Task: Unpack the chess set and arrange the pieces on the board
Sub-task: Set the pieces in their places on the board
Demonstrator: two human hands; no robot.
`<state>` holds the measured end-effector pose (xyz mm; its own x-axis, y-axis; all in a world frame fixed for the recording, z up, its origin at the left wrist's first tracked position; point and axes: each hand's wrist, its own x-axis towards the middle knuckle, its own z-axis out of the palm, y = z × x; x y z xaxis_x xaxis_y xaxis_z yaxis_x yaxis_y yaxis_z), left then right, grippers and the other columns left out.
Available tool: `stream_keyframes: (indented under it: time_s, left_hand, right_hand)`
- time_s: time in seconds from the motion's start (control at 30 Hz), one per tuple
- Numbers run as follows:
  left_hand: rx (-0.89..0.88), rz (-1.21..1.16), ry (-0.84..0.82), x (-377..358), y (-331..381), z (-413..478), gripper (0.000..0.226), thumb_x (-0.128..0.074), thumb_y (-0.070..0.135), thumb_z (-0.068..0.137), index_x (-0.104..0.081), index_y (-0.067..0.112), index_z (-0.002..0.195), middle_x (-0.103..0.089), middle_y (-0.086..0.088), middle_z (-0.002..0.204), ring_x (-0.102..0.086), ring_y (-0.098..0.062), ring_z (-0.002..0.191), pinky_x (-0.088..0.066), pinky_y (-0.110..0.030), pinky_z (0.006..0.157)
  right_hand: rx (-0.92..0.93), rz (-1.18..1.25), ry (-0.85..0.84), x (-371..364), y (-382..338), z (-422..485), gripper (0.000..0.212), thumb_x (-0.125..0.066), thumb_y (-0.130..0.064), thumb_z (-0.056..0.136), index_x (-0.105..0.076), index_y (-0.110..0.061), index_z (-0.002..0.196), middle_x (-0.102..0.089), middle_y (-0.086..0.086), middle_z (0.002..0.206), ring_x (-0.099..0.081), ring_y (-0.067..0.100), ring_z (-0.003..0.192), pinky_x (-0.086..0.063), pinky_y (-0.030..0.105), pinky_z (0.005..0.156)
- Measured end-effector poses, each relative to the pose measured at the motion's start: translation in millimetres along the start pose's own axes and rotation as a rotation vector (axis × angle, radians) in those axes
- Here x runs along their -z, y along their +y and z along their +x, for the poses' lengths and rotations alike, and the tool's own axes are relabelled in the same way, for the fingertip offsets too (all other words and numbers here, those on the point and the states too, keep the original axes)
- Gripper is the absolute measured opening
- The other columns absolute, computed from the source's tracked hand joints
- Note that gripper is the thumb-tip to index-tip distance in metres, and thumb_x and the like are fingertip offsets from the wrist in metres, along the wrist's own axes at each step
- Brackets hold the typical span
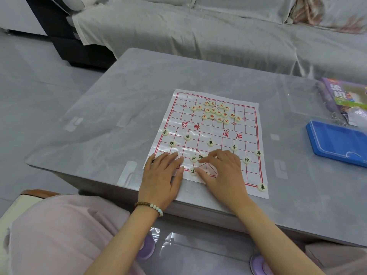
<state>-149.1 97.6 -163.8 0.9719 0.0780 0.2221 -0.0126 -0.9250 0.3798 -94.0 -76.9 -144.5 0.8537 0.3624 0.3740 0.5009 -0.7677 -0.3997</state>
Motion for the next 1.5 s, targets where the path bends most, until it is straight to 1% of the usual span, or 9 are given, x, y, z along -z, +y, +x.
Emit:
stream_keyframes:
  time_s: [0.2, 0.37, 0.47, 0.6, 0.93, 1.07, 1.17, 1.33, 1.5]
  left_hand:
    - [0.003, -0.033, 0.011, -1, 0, -1, 0.051, -0.02, 0.047, 0.093, -0.057, 0.029, 0.125, -0.051, 0.009, 0.135, -0.039, -0.011, 0.129, -0.016, -0.033, 0.114]
    - [-0.003, -0.04, 0.026, 0, 0, -1, 0.051, -0.021, 0.046, 0.093, -0.058, 0.028, 0.123, -0.053, 0.008, 0.133, -0.042, -0.013, 0.127, -0.015, -0.033, 0.113]
    - [-0.007, -0.084, 0.04, -1, -1, -1, 0.05, -0.021, 0.044, 0.094, -0.058, 0.027, 0.123, -0.055, 0.008, 0.131, -0.043, -0.013, 0.126, -0.018, -0.037, 0.114]
    - [0.037, -0.171, 0.121, 10, -5, 2, 0.055, -0.018, 0.048, 0.096, -0.059, 0.023, 0.123, -0.056, 0.005, 0.129, -0.043, -0.016, 0.127, -0.023, -0.042, 0.113]
    - [0.124, -0.112, 0.082, 13, -31, 2, 0.058, -0.015, 0.047, 0.094, -0.057, 0.022, 0.126, -0.054, 0.004, 0.132, -0.044, -0.015, 0.125, -0.028, -0.039, 0.111]
    - [0.129, -0.098, 0.085, 13, -31, 2, 0.059, -0.014, 0.048, 0.094, -0.057, 0.023, 0.126, -0.054, 0.005, 0.132, -0.044, -0.015, 0.125, -0.03, -0.037, 0.11]
    - [0.13, -0.094, 0.091, 13, -31, 2, 0.059, -0.014, 0.048, 0.094, -0.058, 0.023, 0.125, -0.055, 0.004, 0.131, -0.045, -0.015, 0.124, -0.03, -0.036, 0.109]
    - [0.132, -0.095, 0.098, 12, -31, 3, 0.056, -0.017, 0.046, 0.094, -0.059, 0.023, 0.123, -0.056, 0.004, 0.129, -0.046, -0.016, 0.122, -0.031, -0.036, 0.108]
    - [0.124, -0.092, 0.113, 13, -31, 3, 0.054, -0.02, 0.044, 0.095, -0.061, 0.022, 0.121, -0.057, 0.004, 0.127, -0.048, -0.016, 0.121, -0.032, -0.035, 0.106]
  right_hand:
    - [0.007, -0.101, -0.241, 15, 11, 36, 0.028, -0.063, -0.04, 0.085, -0.066, -0.03, 0.111, -0.057, -0.007, 0.113, -0.045, 0.015, 0.107, -0.019, 0.023, 0.09]
    - [0.044, -0.072, -0.367, 15, 11, 45, 0.025, -0.062, -0.038, 0.087, -0.065, -0.031, 0.111, -0.058, -0.009, 0.113, -0.045, 0.014, 0.107, -0.023, 0.025, 0.091]
    - [0.068, -0.112, -0.305, 17, 9, 45, 0.023, -0.061, -0.037, 0.088, -0.066, -0.03, 0.109, -0.06, -0.01, 0.113, -0.047, 0.014, 0.11, -0.022, 0.027, 0.099]
    - [0.086, 0.06, -0.136, 24, -11, 41, 0.022, -0.063, -0.037, 0.086, -0.068, -0.028, 0.106, -0.065, -0.01, 0.105, -0.051, 0.012, 0.102, -0.021, 0.024, 0.091]
    - [0.253, -0.05, -0.371, -1, -34, 35, 0.023, -0.057, -0.034, 0.09, -0.067, -0.029, 0.111, -0.064, -0.009, 0.111, -0.05, 0.014, 0.11, -0.012, 0.03, 0.105]
    - [0.203, -0.012, -0.313, -6, -32, 31, 0.029, -0.066, -0.035, 0.082, -0.067, -0.028, 0.11, -0.063, -0.006, 0.107, -0.051, 0.018, 0.105, -0.025, 0.037, 0.103]
    - [0.145, -0.083, -0.193, -10, -31, 27, 0.031, -0.072, -0.047, 0.072, -0.069, -0.027, 0.095, -0.061, -0.006, 0.099, -0.051, 0.018, 0.098, -0.036, 0.041, 0.096]
    - [0.102, -0.139, -0.179, -17, -35, 26, 0.026, -0.073, -0.051, 0.07, -0.068, -0.027, 0.078, -0.061, -0.006, 0.094, -0.054, 0.019, 0.094, -0.036, 0.042, 0.097]
    - [0.131, -0.033, -0.224, -19, -36, 25, 0.017, -0.066, -0.039, 0.081, -0.073, -0.028, 0.092, -0.061, -0.006, 0.099, -0.049, 0.018, 0.098, -0.029, 0.034, 0.095]
